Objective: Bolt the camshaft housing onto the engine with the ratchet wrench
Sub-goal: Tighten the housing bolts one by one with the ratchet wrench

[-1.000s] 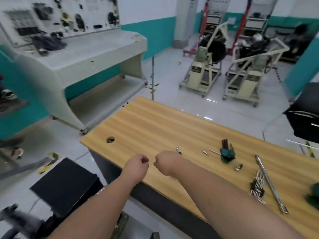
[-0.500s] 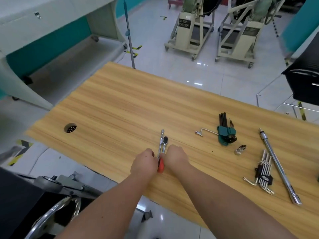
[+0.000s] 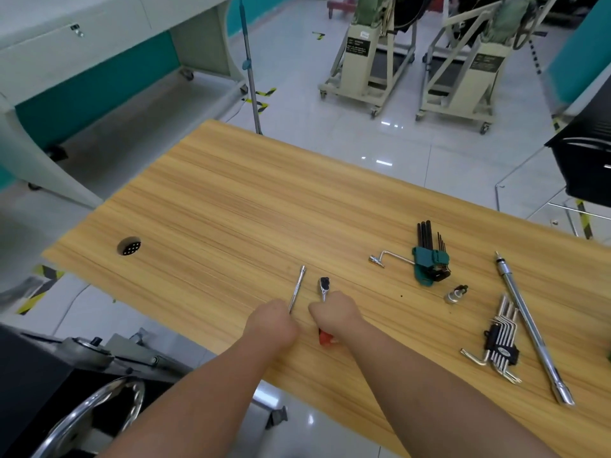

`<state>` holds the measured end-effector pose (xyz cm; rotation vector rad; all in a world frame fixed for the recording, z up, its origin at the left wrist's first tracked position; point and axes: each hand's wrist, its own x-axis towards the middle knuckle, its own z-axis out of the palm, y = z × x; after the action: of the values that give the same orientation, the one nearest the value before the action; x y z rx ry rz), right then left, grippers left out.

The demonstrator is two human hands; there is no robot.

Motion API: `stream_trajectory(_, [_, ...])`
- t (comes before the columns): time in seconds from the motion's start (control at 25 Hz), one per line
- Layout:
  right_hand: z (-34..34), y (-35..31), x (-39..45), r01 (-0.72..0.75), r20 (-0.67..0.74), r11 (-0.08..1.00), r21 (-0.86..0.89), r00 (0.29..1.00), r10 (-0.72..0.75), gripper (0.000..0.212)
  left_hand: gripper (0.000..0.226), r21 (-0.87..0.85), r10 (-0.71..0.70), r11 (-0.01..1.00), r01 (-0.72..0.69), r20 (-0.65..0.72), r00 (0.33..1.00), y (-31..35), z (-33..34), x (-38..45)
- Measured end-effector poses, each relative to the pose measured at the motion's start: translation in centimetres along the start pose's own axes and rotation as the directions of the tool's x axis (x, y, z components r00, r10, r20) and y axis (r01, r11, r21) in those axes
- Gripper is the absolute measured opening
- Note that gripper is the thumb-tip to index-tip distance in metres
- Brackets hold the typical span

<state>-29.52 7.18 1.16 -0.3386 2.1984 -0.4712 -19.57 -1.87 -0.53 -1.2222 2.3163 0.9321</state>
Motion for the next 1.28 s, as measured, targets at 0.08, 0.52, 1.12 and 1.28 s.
stream_trajectory(0.08, [-0.8, -0.2, -1.1, -0.005, 0.000, 0.983, 0.182, 1.000, 0.005, 0.010, 0.008, -0.505, -0.122, 0.841, 0.196, 0.176, 0.977, -0.4, -0.5, -1.2])
stream_trajectory(0.52, [2.0, -21.8, -17.5, 0.495, 0.071, 0.639, 0.589, 0.756, -0.651, 0.053, 0.036, -0.928, -0.218, 0.373, -0.007, -0.095, 0.971, -10.6, -18.7, -16.2])
stream_trajectory(1.12, [30.4, -33.4, -48.7, 0.584, 0.509, 0.507, 0.634, 0.179, -0.842, 0.052, 0.045, -0.839, -0.755, 0.194, -0.509, -0.459, 0.469, -41.7, -23.5, -53.3])
stream_trajectory(1.28, [33.1, -33.3, -51.9, 0.640, 0.531, 0.486, 0.595, 0.141, -0.836, 0.048, 0.051, -0.804, -0.735, 0.142, -0.577, -0.476, 0.483, -45.6, -21.9, -54.8])
